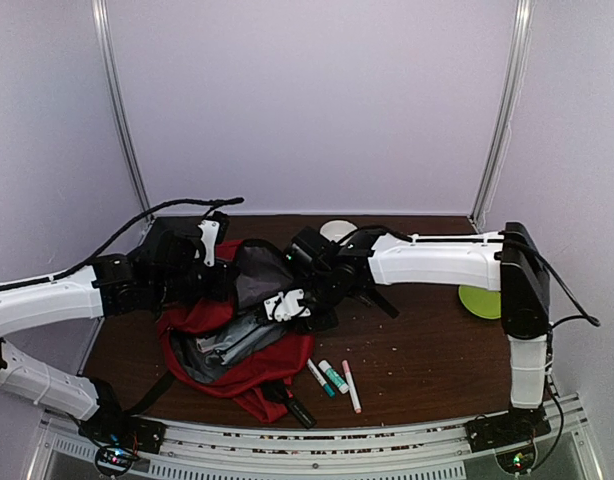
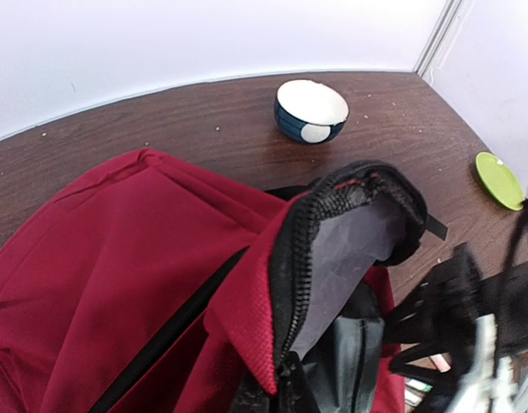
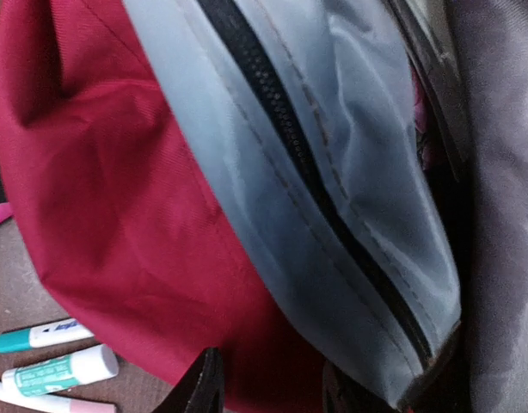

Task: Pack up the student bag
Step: Adjust the largest pocket of the bag to the student bag.

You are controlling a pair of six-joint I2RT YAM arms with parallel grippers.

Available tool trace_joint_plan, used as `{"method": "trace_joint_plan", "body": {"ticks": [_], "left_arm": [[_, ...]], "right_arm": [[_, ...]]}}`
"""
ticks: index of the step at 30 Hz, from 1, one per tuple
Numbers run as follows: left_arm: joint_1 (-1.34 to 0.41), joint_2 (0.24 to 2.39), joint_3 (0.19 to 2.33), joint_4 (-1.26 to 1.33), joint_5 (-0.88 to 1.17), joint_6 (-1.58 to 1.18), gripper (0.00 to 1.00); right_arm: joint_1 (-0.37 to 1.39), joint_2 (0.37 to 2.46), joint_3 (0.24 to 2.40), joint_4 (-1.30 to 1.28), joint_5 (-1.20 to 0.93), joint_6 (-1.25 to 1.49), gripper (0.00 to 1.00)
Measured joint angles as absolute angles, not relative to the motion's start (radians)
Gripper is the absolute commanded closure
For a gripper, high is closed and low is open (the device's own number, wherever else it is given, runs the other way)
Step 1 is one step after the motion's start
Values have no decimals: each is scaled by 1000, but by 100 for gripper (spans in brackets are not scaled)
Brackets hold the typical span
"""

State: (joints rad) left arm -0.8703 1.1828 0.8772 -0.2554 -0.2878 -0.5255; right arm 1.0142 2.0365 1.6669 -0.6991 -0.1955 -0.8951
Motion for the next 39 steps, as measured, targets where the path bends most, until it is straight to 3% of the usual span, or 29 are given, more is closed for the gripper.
{"method": "trace_joint_plan", "body": {"ticks": [3, 7, 11, 15, 24, 28, 32, 39], "left_arm": [[-870, 1197, 884, -234, -281, -526, 100], [-870, 1199, 887, -231, -273, -525, 100], [-870, 1199, 887, -230, -271, -525, 100], [-870, 1199, 887, -224, -271, -525, 100], [-869, 1199, 887, -210, -270, -525, 100], [-869, 1199, 887, -210, -270, -525, 100], [-867, 1199, 887, -210, -270, -525, 100], [-865, 1201, 887, -209, -268, -525, 100]], "right_arm": [[1014, 2104, 1720, -713, -157, -895, 58], [1014, 2157, 1746, -737, -128, -893, 41], [1014, 2185, 1771, -759, -104, -908, 31], [1014, 2212, 1801, -775, -90, -913, 30], [1012, 2339, 1987, -959, -154, -934, 52], [1010, 2357, 2009, -1013, -183, -954, 79], [1010, 2360, 2012, -1046, -200, -953, 98], [1010, 2279, 1888, -962, -206, -914, 100]]}}
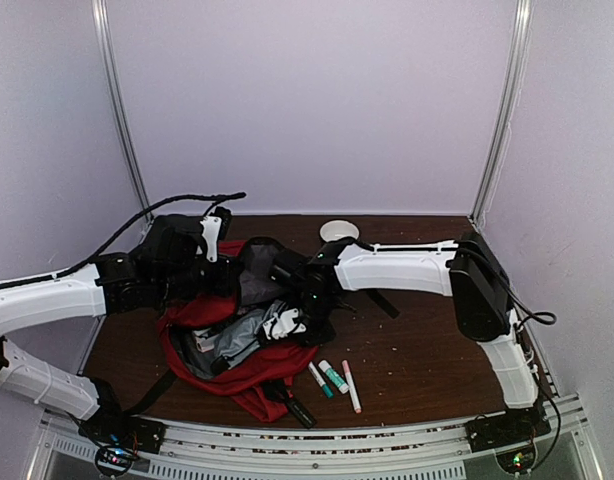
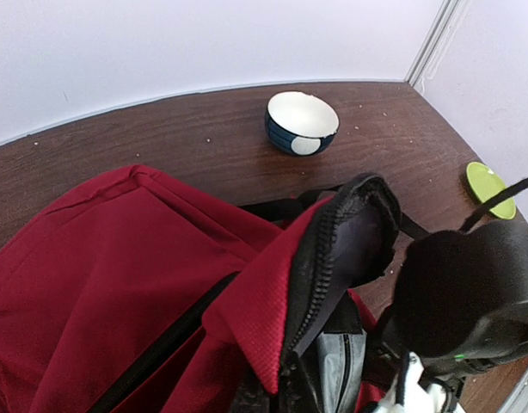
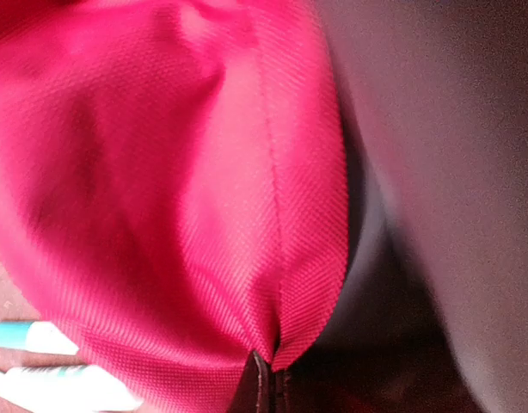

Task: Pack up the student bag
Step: Adjust the largest pocket of the bag to the student bag.

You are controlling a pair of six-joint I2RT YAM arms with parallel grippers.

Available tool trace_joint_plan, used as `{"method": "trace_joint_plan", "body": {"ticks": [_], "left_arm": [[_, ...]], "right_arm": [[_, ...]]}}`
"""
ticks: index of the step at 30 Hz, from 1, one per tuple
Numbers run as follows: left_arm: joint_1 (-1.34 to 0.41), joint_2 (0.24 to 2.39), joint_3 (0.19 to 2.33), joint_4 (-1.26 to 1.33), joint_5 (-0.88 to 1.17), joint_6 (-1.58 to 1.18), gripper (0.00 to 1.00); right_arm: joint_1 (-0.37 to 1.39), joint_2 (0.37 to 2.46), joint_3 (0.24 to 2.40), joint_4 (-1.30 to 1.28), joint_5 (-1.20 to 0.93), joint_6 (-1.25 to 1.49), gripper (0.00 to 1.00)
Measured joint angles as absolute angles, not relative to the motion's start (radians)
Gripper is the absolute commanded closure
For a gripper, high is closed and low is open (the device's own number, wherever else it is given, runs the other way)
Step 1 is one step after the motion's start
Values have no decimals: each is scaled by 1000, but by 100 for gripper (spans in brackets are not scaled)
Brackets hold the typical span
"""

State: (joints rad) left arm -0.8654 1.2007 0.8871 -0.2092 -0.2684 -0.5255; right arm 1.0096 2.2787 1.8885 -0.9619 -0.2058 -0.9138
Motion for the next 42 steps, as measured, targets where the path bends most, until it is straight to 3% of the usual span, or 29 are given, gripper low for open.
{"method": "trace_joint_plan", "body": {"ticks": [11, 18, 21, 23, 27, 31, 37, 39, 42], "left_arm": [[-853, 1201, 898, -237, -271, -495, 100], [-850, 1199, 930, -274, -199, -427, 100], [-850, 1198, 947, -313, -134, -394, 100], [-850, 1193, 949, -324, -106, -383, 100], [-850, 1175, 948, -342, -79, -377, 100], [-850, 1148, 943, -342, -74, -377, 100], [-850, 1143, 940, -342, -65, -377, 100], [-850, 1142, 936, -342, -64, -377, 100], [-850, 1139, 933, -342, -63, -376, 100]], "right_arm": [[1015, 1797, 1542, -705, -298, -803, 100], [1022, 1720, 1351, -536, -345, -718, 100], [1023, 1718, 1302, -509, -381, -710, 71], [1023, 1734, 1332, -552, -415, -721, 59], [1050, 1810, 1499, -635, -467, -733, 49], [1093, 1863, 1596, -672, -474, -726, 46], [1139, 2016, 1766, -813, -468, -727, 48], [1144, 2055, 1800, -857, -464, -725, 58], [1146, 2096, 1825, -901, -444, -709, 82]]}}
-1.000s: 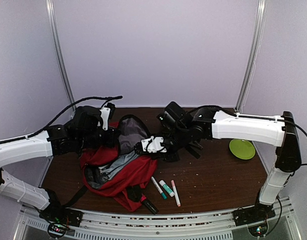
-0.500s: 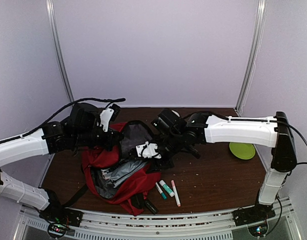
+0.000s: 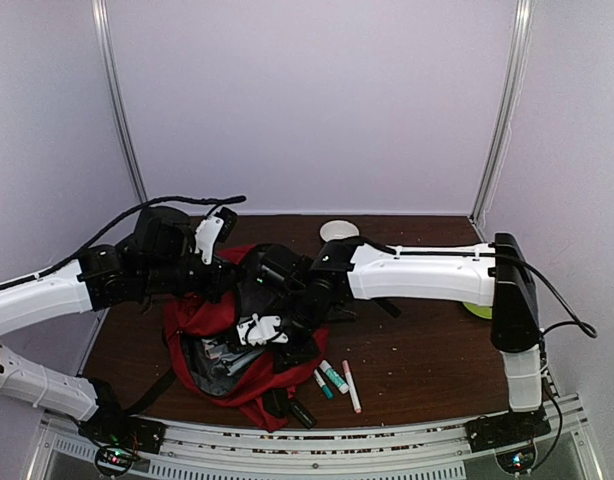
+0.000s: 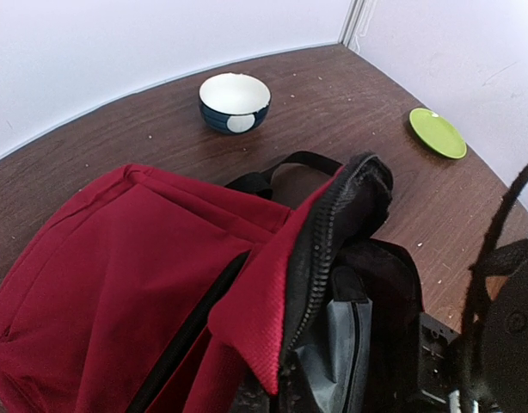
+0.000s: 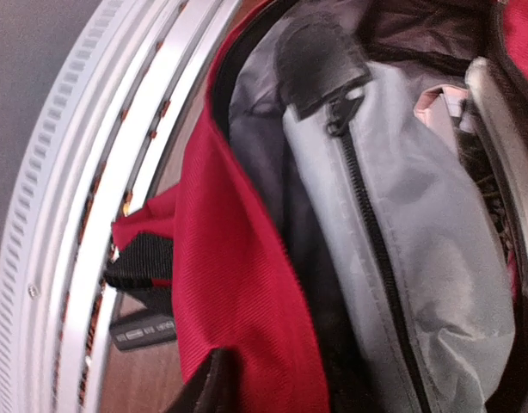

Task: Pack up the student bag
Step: Adjust the largest pocket of the bag to the student bag.

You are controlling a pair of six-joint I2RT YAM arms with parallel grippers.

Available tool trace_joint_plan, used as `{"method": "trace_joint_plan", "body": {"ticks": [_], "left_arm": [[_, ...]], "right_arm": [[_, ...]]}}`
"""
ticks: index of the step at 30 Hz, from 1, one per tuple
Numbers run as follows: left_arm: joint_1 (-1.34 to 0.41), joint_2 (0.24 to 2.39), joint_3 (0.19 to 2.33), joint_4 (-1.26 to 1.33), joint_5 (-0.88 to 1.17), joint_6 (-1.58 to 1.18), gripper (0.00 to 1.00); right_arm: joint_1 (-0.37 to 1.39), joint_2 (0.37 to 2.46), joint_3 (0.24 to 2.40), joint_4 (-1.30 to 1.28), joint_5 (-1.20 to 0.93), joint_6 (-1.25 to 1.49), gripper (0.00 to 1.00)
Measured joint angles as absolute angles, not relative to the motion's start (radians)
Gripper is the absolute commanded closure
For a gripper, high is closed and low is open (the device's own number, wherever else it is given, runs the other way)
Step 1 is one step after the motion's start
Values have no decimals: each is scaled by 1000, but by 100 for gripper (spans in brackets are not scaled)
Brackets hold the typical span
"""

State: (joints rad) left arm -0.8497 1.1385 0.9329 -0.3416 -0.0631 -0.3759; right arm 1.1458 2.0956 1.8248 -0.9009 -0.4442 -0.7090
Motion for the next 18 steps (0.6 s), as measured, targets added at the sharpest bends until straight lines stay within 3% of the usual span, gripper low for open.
{"method": "trace_joint_plan", "body": {"ticks": [6, 13, 18], "left_arm": [[-850, 1137, 933, -345, -64, -364, 100], [-838, 1132, 978, -431, -157, -305, 100], [-779, 1109, 1077, -494, -252, -232, 100]], "right_arm": [[1146, 2101, 1833, -913, -447, -680, 99], [1149, 2073, 1890, -789, -458, -591, 100], [1147, 2124, 2106, -746, -479, -514, 100]]}}
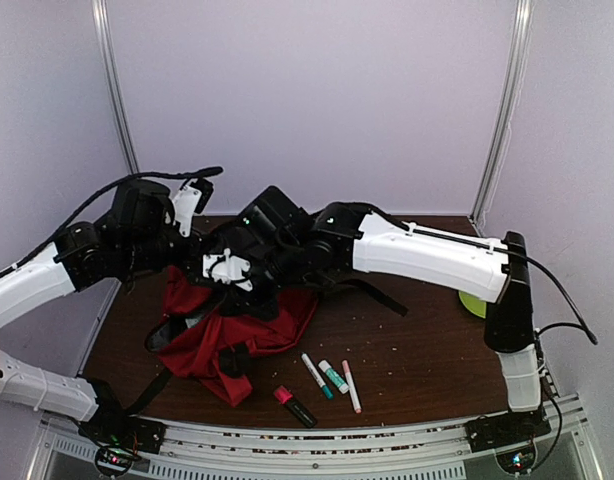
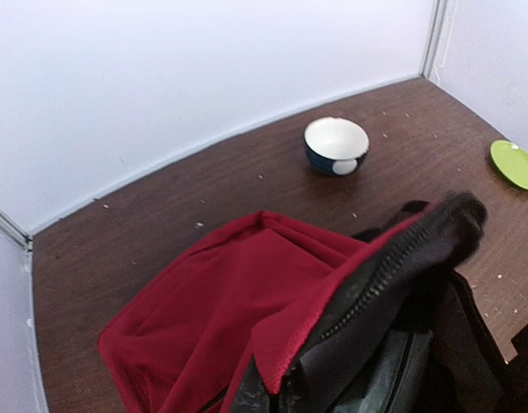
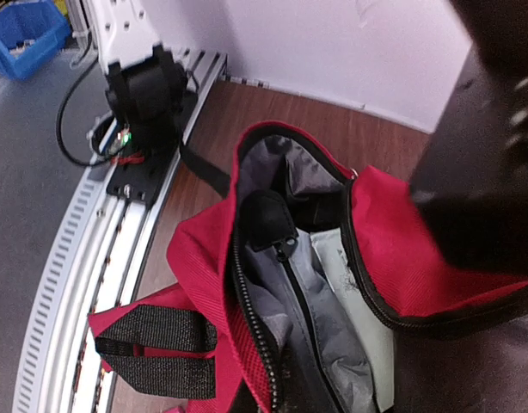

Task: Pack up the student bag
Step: Adjust the largest pocket of the bag to the student bag.

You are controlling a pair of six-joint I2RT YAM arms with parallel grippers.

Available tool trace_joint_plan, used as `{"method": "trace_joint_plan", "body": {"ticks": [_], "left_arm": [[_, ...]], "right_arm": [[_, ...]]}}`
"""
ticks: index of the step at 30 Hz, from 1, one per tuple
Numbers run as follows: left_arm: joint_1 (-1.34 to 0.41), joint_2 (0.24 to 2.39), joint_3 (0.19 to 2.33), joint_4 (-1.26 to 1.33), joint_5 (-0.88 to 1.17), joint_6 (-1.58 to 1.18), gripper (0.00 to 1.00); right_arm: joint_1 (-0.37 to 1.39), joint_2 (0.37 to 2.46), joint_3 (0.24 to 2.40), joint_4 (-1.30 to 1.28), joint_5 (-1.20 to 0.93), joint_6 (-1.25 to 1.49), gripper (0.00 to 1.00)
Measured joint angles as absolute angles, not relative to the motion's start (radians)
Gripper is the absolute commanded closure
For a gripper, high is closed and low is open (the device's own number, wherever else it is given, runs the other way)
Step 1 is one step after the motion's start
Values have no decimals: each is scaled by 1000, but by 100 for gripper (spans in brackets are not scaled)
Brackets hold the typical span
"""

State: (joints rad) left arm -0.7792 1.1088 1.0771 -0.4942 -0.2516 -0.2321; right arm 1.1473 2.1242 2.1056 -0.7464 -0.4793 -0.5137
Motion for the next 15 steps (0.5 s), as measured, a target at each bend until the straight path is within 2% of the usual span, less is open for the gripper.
{"method": "trace_joint_plan", "body": {"ticks": [4, 7, 8, 15], "left_arm": [[-765, 1045, 1106, -513, -292, -178, 100], [-765, 1000, 1106, -548, -269, -161, 100], [-765, 983, 1097, -555, -245, -161, 100], [-765, 867, 912, -606, -62, -219, 100]], "right_arm": [[1148, 2181, 2258, -711, -519, -456, 100], [1148, 2184, 2255, -699, -562, -440, 92], [1149, 2181, 2233, -696, -580, -442, 89], [1165, 2130, 1938, -768, -652, -558, 82]]}}
